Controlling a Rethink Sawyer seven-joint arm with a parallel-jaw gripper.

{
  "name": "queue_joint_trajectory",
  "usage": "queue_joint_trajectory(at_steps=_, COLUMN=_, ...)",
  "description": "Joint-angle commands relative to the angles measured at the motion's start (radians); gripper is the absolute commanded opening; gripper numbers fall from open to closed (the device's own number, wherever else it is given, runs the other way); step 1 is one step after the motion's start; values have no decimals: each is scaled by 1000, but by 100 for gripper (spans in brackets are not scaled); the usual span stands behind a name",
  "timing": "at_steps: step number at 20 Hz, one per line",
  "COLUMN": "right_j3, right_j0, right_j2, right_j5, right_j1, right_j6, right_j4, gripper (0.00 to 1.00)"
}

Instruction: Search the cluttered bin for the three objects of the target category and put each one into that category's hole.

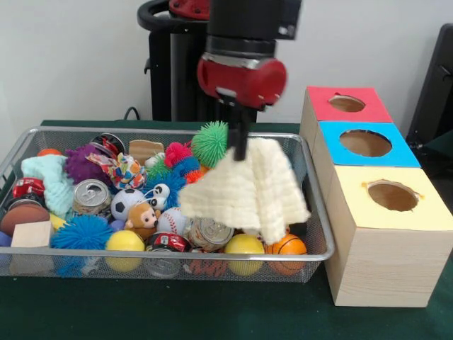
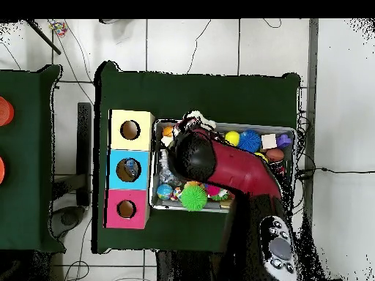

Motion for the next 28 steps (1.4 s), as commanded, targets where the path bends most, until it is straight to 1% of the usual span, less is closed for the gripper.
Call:
queue_joint_trajectory(at_steps=1, right_j3=162, right_j0=-196, right_j2=175, right_j5=0, right_j1=-57, right_j6=-205, right_j4=-111, gripper=0)
queue_joint_trajectory(at_steps=3, right_j3=177, right_j0=-254, right_j2=211, right_j5=0, right_j1=-67, right_j6=-224, right_j4=-135, gripper=0)
queue_joint_trajectory(at_steps=7, right_j3=212, right_j0=-382, right_j2=297, right_j5=-31, right_j1=-63, right_j6=-257, right_j4=-202, gripper=0)
queue_joint_trajectory(at_steps=9, right_j3=210, right_j0=-419, right_j2=307, right_j5=-39, right_j1=-51, right_j6=-256, right_j4=-256, gripper=0)
queue_joint_trajectory(at_steps=12, right_j3=196, right_j0=-438, right_j2=294, right_j5=-66, right_j1=-31, right_j6=-222, right_j4=-330, gripper=0)
queue_joint_trajectory(at_steps=14, right_j3=187, right_j0=-442, right_j2=289, right_j5=-71, right_j1=-22, right_j6=-201, right_j4=-359, gripper=0)
queue_joint_trajectory(at_steps=15, right_j3=177, right_j0=-430, right_j2=267, right_j5=-79, right_j1=-11, right_j6=-184, right_j4=-374, gripper=0)
queue_joint_trajectory(at_steps=19, right_j3=133, right_j0=-340, right_j2=162, right_j5=-103, right_j1=34, right_j6=-74, right_j4=-448, gripper=0)
queue_joint_trajectory(at_steps=21, right_j3=127, right_j0=-291, right_j2=121, right_j5=-97, right_j1=44, right_j6=-34, right_j4=-472, gripper=0)
queue_joint_trajectory(at_steps=23, right_j3=141, right_j0=-262, right_j2=105, right_j5=-98, right_j1=36, right_j6=-6, right_j4=-480, gripper=0)
queue_joint_trajectory(at_steps=25, right_j3=162, right_j0=-255, right_j2=113, right_j5=-97, right_j1=26, right_j6=4, right_j4=-478, gripper=0)
queue_joint_trajectory(at_steps=26, right_j3=172, right_j0=-250, right_j2=118, right_j5=-110, right_j1=21, right_j6=6, right_j4=-488, gripper=100)
queue_joint_trajectory(at_steps=28, right_j3=182, right_j0=-258, right_j2=132, right_j5=-127, right_j1=19, right_j6=0, right_j4=-492, gripper=100)
